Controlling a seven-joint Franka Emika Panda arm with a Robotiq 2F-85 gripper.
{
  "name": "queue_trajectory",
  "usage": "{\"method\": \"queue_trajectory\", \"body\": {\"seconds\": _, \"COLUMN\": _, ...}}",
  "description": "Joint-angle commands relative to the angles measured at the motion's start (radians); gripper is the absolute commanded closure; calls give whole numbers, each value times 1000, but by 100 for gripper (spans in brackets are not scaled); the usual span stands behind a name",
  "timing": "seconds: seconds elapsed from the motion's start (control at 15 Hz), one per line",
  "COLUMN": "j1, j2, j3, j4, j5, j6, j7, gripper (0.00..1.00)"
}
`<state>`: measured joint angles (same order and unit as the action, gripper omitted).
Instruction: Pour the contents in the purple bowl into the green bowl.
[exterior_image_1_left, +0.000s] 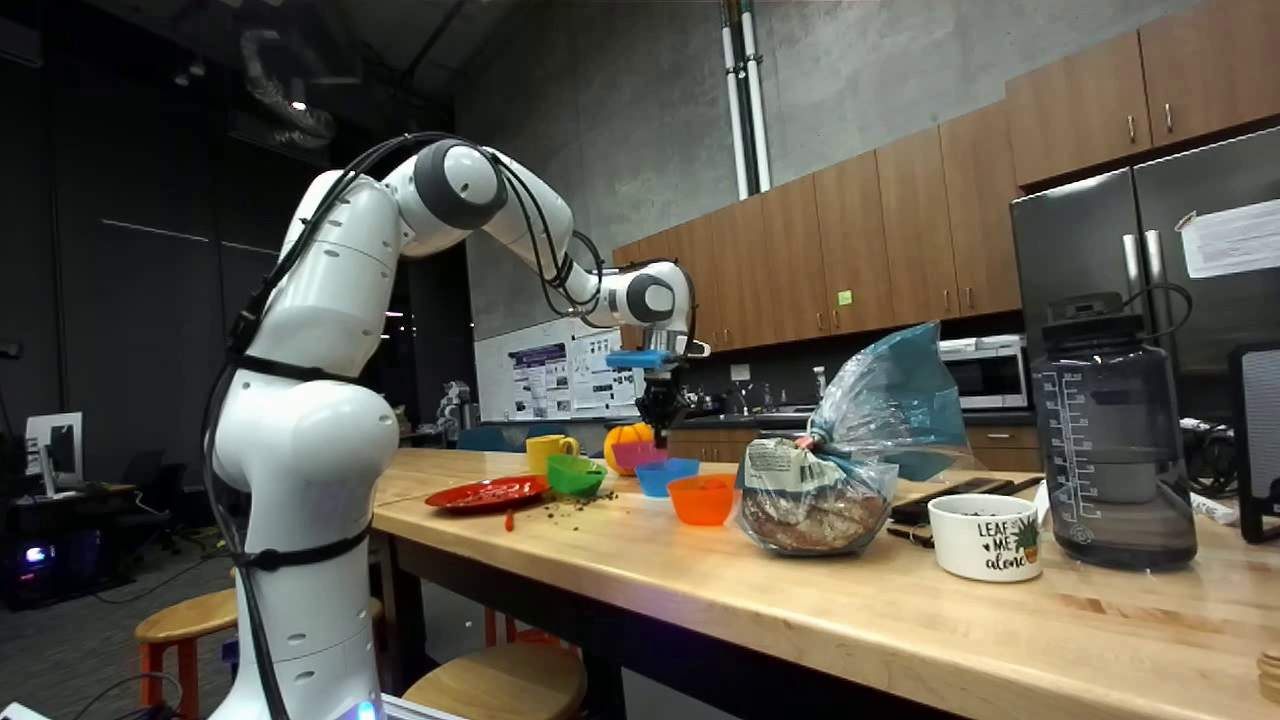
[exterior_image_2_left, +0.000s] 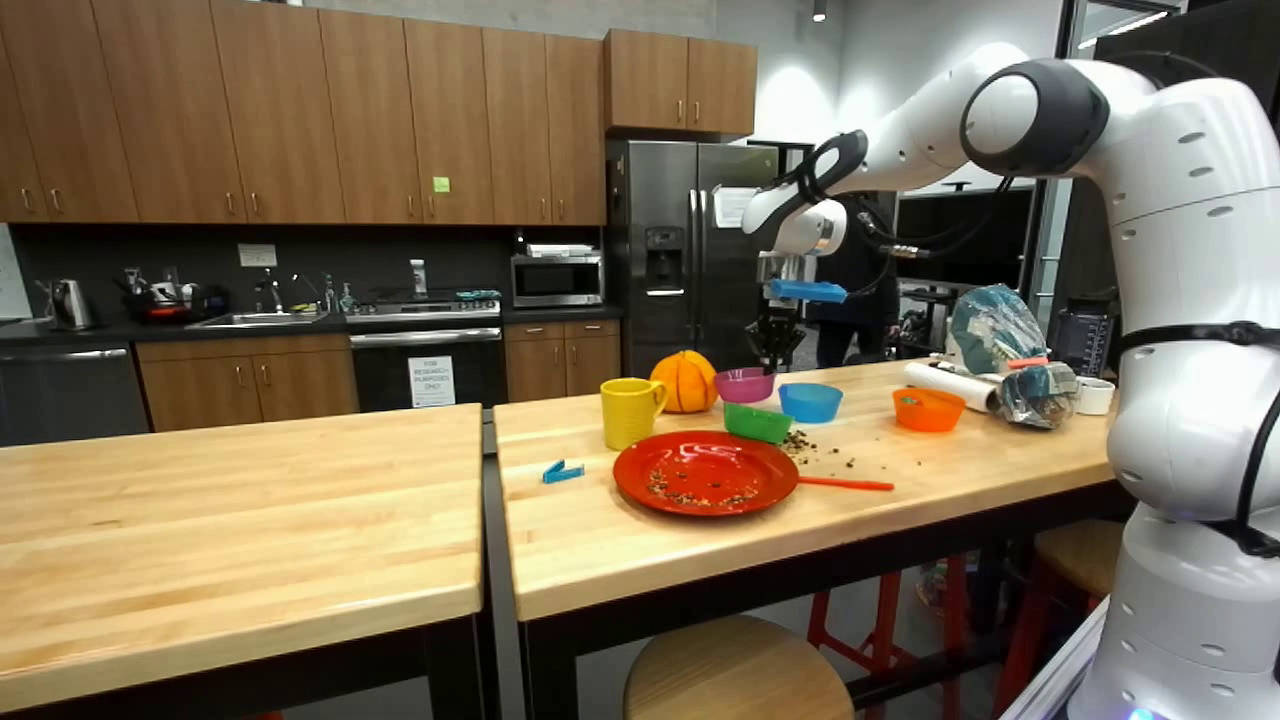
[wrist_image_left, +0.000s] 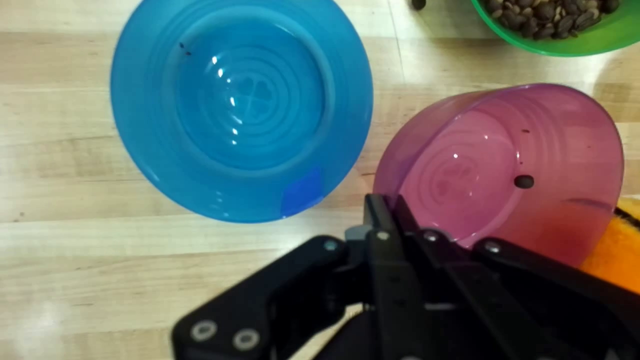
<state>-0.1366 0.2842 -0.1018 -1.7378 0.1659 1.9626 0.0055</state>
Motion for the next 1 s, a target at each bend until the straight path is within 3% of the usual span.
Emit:
{"method": "queue_trajectory", "body": {"seconds": 0.0, "j1": -2, "j2": 1, "j3": 2, "j4": 2, "j5": -1, "j6": -3, "j7": 0, "gripper": 99}}
{"method": "queue_trajectory", "body": {"seconds": 0.07, "j1": -2, "j2": 1, "j3": 2, "j4": 1, "j5": 0, "j6": -2, "j7": 0, "gripper": 99}}
{"method": "queue_trajectory", "body": {"seconds": 0.13, "j1": -2, "j2": 0, "j3": 2, "j4": 0, "j5": -2, "j6": -2, "j7": 4, "gripper": 71}}
{"method": "queue_trajectory", "body": {"seconds": 0.2, "j1": -1, "j2": -1, "j3": 1, "j4": -2, "j5": -4, "j6": 0, "j7": 6, "gripper": 71}}
{"method": "queue_trajectory", "body": {"seconds": 0.4, "j1": -2, "j2": -3, "j3": 1, "j4": -4, "j5": -1, "j6": 0, "j7": 8, "gripper": 55}}
{"method": "queue_trajectory", "body": {"seconds": 0.87, "j1": -2, "j2": -1, "j3": 3, "j4": 0, "j5": -1, "j6": -2, "j7": -2, "gripper": 8}}
{"method": "queue_trajectory", "body": {"seconds": 0.93, "j1": -2, "j2": -1, "j3": 3, "j4": 1, "j5": -1, "j6": -2, "j7": -2, "gripper": 25}}
